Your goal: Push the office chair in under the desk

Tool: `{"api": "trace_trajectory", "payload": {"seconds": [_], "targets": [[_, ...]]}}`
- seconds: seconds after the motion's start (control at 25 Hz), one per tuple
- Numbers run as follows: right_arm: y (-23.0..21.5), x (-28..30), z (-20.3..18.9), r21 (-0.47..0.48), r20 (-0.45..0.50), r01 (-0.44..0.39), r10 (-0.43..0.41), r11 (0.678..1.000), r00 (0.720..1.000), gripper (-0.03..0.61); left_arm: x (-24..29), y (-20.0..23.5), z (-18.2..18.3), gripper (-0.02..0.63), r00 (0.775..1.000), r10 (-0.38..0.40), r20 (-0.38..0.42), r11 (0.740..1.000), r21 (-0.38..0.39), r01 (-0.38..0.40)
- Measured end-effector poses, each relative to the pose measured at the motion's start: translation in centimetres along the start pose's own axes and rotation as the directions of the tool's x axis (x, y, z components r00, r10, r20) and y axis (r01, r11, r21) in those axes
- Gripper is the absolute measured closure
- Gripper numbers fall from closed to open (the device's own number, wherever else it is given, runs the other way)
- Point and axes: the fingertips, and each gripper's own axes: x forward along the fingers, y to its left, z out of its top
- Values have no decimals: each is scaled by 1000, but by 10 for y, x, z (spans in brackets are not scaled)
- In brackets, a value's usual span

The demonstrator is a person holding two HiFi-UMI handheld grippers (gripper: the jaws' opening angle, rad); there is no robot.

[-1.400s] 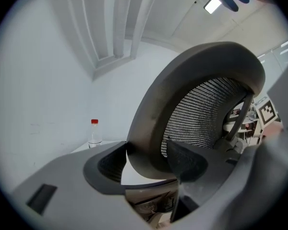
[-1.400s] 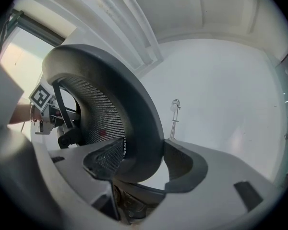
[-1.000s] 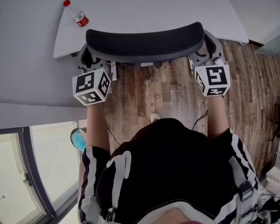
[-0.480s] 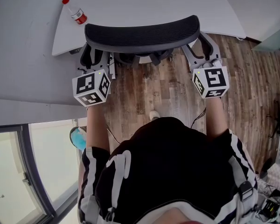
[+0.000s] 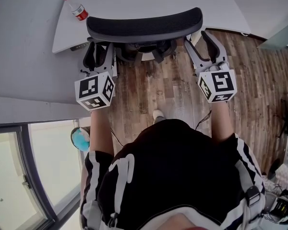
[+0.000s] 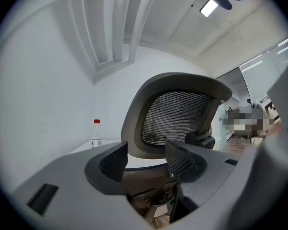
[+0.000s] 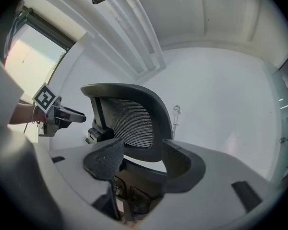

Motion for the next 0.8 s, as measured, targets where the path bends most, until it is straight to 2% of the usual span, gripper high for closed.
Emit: {"api": "trace_trajectory", "payload": {"seconds": [0.8], "targets": [[32,-50,1,26,1,2,-2,1000,1000,324,-54,-17,-9,373,1000,-17,3,1000,-5,17]]}}
